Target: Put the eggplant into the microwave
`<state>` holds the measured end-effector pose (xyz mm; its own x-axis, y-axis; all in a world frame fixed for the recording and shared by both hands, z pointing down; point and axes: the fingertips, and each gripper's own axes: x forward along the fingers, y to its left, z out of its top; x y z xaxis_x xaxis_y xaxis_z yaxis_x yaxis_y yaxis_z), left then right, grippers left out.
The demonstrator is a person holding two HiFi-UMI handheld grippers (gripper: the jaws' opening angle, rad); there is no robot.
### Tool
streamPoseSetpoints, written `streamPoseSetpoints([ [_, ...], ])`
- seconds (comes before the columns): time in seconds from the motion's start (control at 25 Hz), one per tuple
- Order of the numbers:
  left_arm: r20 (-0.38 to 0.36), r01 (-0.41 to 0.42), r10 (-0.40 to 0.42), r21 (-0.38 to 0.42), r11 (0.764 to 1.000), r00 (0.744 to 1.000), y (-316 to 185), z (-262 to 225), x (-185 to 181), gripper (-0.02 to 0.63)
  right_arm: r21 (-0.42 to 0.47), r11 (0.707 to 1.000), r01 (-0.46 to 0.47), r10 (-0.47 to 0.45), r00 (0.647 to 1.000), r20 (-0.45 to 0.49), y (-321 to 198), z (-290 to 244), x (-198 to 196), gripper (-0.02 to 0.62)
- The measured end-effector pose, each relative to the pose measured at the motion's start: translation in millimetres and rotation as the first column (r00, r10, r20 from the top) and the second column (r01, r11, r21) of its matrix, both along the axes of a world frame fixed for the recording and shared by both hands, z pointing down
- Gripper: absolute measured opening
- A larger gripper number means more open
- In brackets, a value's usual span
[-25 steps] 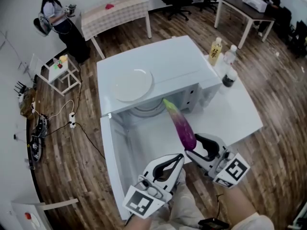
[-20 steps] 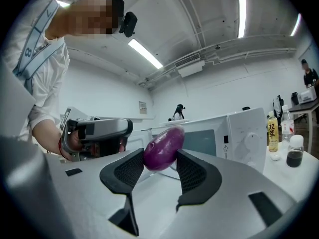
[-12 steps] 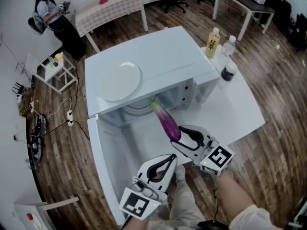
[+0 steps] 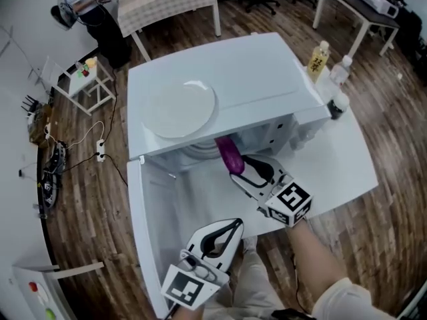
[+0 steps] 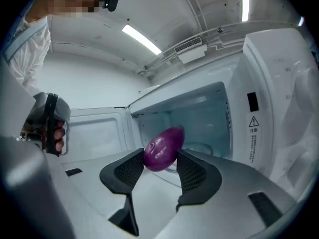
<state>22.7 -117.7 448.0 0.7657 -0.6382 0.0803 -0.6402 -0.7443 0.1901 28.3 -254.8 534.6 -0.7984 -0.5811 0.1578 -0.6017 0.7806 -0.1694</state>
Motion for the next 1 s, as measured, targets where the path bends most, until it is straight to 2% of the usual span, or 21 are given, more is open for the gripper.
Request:
streamPoseSetpoints([
  [0.28, -0.04, -0.014, 0.014, 0.006, 1.0, 0.999, -4, -4, 13, 0.002, 0.001, 1.0, 0.01, -0.01, 1.0, -0.001, -11, -5, -9, 0.224],
  [0.52, -0.055, -0.036, 0.037, 0.025, 0.999, 0.998, 17, -12, 21, 0.002, 0.005, 1.0, 0.007, -0.007, 1.0, -0.006, 1, -13, -8, 0.224],
  [0.68, -0.08, -0.031, 0.036, 0.064, 0.997, 0.996, 37, -23, 24, 0.003, 0.016, 1.0, -0.004, 0.004, 1.0, -0.011, 16, -20, -6, 0.224],
  [0.84, -0.06, -0.042, 0.047, 0.083, 0.996, 0.997, 58, -24, 25, 0.002, 0.025, 1.0, -0.012, 0.013, 1.0, -0.022, 32, -28, -7, 0.224],
  [1.0, -0.058, -0.024, 0.03, 0.095, 0.995, 0.998, 56, -19, 27, 0.002, 0.027, 0.999, -0.017, 0.018, 0.999, -0.035, 43, -31, -4, 0.224],
])
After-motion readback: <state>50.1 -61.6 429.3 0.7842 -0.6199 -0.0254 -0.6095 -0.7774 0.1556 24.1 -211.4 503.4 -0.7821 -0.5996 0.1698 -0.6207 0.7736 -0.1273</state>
